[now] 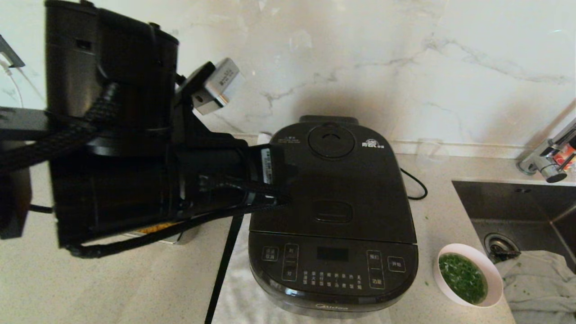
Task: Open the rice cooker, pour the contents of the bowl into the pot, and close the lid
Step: Open the rice cooker
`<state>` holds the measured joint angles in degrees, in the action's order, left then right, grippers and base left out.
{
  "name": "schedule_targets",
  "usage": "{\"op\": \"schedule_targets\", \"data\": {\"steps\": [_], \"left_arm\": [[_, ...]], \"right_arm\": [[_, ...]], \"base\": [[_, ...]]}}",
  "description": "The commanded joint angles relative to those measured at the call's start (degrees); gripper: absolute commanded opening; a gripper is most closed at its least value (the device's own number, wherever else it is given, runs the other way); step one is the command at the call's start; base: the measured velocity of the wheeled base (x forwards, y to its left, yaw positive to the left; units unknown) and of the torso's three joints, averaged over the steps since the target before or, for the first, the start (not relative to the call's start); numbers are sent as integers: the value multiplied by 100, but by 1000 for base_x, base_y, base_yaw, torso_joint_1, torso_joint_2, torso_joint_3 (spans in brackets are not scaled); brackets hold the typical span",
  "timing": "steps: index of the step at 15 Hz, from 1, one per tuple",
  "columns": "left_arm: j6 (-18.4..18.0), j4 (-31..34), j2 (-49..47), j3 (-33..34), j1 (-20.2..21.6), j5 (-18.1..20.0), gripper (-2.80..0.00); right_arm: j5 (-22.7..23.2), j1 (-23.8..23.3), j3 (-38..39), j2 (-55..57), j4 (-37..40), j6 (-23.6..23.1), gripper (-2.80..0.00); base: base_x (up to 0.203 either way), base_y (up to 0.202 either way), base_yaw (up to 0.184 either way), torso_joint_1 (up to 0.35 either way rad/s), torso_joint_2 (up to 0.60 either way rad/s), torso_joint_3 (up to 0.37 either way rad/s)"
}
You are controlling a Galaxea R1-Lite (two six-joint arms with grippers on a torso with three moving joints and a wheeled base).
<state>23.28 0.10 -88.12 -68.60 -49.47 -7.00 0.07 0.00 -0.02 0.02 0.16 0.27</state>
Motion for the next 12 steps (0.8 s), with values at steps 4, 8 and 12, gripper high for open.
{"op": "schedule_targets", "data": {"steps": [4, 8, 12], "left_arm": [[27, -605, -620, 275, -319, -310, -280], [36, -621, -698, 308, -487, -325, -280], [36, -625, -769, 382, -520, -451, -280]], "right_arm": [[1, 0, 2, 6, 1, 0, -280], [1, 0, 2, 6, 2, 0, -280], [1, 0, 2, 6, 2, 0, -280]], "base": [[0, 0, 0, 0, 0, 0], [0, 0, 0, 0, 0, 0], [0, 0, 0, 0, 0, 0]]}}
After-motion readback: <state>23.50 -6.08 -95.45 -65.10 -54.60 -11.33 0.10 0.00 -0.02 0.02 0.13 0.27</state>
